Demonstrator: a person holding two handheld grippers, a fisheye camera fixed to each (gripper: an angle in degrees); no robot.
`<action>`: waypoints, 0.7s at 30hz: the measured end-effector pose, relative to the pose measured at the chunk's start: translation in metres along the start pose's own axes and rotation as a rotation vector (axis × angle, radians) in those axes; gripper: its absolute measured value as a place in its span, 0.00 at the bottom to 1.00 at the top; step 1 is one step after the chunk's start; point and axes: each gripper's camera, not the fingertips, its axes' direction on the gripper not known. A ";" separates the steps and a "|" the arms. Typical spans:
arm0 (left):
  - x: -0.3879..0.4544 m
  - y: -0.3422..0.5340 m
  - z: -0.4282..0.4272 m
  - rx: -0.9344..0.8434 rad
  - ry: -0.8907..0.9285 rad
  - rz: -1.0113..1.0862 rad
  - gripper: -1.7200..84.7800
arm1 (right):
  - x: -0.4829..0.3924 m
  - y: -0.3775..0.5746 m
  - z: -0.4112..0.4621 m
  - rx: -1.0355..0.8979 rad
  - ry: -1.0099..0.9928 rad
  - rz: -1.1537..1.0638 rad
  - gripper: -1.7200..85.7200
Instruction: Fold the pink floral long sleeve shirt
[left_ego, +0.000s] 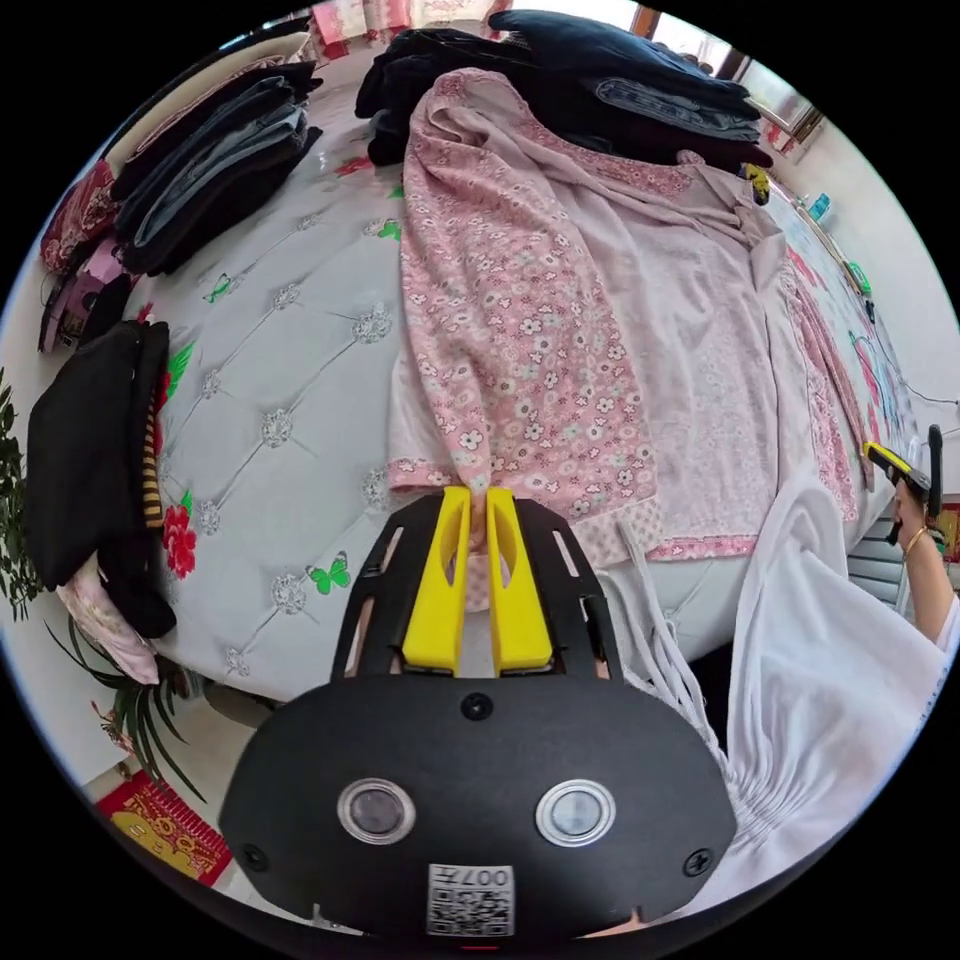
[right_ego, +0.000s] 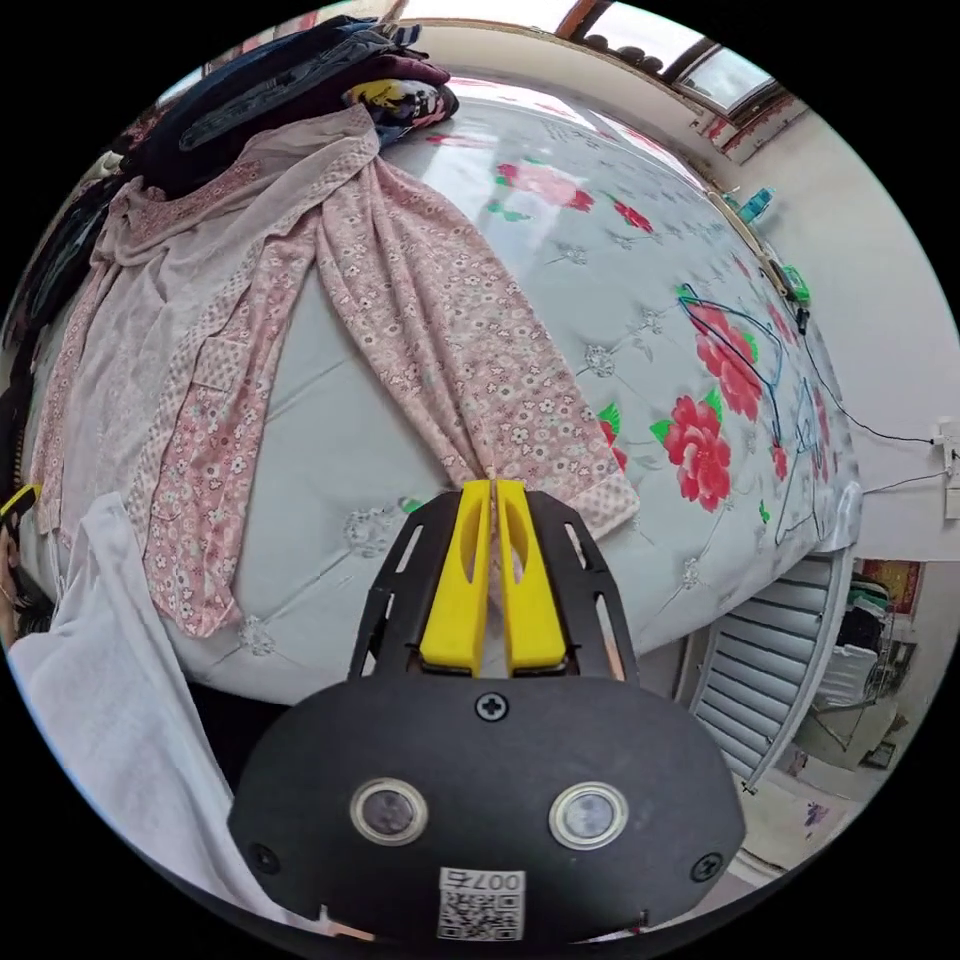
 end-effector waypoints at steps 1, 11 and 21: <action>-0.011 0.013 -0.011 -0.007 0.053 -0.011 0.03 | 0.027 0.009 0.001 -0.006 0.036 0.070 0.03; -0.055 0.136 -0.061 0.034 0.374 -0.280 0.13 | -0.001 0.115 -0.045 0.236 -0.426 -0.078 0.10; -0.010 0.103 -0.054 -0.066 0.157 -0.208 0.04 | -0.191 0.163 0.000 0.126 -0.400 -0.451 0.05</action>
